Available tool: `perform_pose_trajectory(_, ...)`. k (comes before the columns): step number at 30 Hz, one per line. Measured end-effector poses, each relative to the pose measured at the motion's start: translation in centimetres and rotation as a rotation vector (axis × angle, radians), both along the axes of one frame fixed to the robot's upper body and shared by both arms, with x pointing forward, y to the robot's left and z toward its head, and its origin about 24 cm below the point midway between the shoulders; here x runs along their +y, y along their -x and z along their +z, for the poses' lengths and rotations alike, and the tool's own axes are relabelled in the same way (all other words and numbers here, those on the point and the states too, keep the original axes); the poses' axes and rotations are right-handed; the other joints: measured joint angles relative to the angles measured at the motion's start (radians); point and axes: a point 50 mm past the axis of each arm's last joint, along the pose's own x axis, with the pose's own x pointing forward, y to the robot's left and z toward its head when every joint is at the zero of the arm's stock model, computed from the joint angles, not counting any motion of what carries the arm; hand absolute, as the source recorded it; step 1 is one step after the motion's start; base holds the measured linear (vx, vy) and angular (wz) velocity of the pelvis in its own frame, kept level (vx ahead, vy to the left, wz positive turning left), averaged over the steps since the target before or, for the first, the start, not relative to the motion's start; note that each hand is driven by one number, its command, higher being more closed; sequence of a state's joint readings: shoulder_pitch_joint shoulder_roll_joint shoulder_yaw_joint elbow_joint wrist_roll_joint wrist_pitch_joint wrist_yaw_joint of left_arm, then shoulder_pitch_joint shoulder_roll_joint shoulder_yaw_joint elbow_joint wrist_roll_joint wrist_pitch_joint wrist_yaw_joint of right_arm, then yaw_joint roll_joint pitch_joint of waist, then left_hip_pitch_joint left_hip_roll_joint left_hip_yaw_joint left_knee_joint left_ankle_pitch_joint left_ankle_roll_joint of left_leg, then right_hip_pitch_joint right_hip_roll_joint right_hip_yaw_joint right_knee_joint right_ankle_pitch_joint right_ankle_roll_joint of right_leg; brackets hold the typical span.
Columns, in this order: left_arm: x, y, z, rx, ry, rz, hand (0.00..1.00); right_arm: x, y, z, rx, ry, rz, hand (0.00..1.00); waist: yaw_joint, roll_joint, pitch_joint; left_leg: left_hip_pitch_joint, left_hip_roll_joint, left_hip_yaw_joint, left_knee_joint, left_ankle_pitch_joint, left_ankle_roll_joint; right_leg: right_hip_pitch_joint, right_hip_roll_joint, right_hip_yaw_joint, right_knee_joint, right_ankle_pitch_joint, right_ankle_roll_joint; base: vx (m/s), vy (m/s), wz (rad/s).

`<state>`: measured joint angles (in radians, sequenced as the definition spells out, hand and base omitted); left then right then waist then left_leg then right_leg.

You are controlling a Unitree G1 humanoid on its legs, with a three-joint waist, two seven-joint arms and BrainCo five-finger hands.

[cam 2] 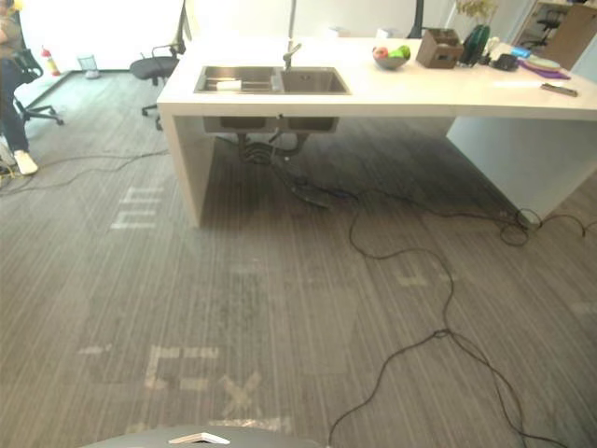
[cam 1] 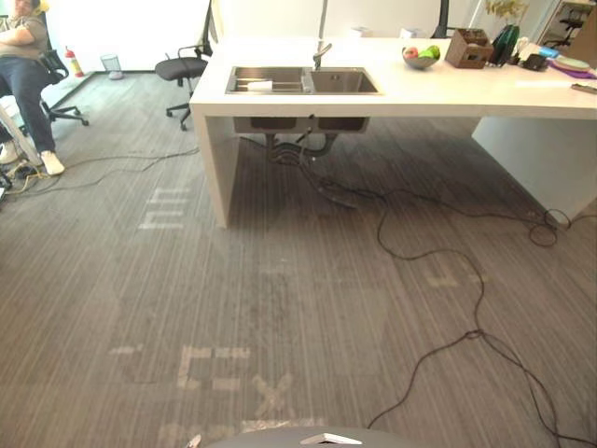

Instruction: Walk over to the sink, pick up the cup, carry it to the dishwasher, place the cup inside the dishwasher, then close the dishwasher door

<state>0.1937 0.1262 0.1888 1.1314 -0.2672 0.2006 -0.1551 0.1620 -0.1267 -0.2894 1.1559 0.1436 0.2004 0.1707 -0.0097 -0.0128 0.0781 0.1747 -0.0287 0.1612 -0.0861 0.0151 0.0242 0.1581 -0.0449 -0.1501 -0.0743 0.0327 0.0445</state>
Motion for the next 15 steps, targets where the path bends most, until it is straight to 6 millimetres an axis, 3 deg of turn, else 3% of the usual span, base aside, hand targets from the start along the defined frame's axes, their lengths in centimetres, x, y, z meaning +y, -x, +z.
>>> perform_pose_trajectory(7,0.2,-1.0,0.1,-0.041,-0.06,-0.145,0.0,-0.4,-3.0,0.3,-0.057,0.162,0.283,0.0,0.006,-0.006,0.01,0.009,0.001,-0.022,-0.001,0.0,-0.003,0.018,-0.001,-0.021,-0.002,-0.008,0.005,-0.06,-0.022,0.09)
perform_pose_trajectory(15,0.3,-1.7,0.2,-0.098,-0.113,-0.209,0.0,-0.6,-4.2,0.7,-0.155,0.349,0.453,0.0,0.007,0.002,0.018,0.001,0.0,-0.021,-0.001,-0.004,-0.002,0.016,-0.002,-0.019,-0.008,-0.014,-0.003,-0.04,0.0,-0.01)
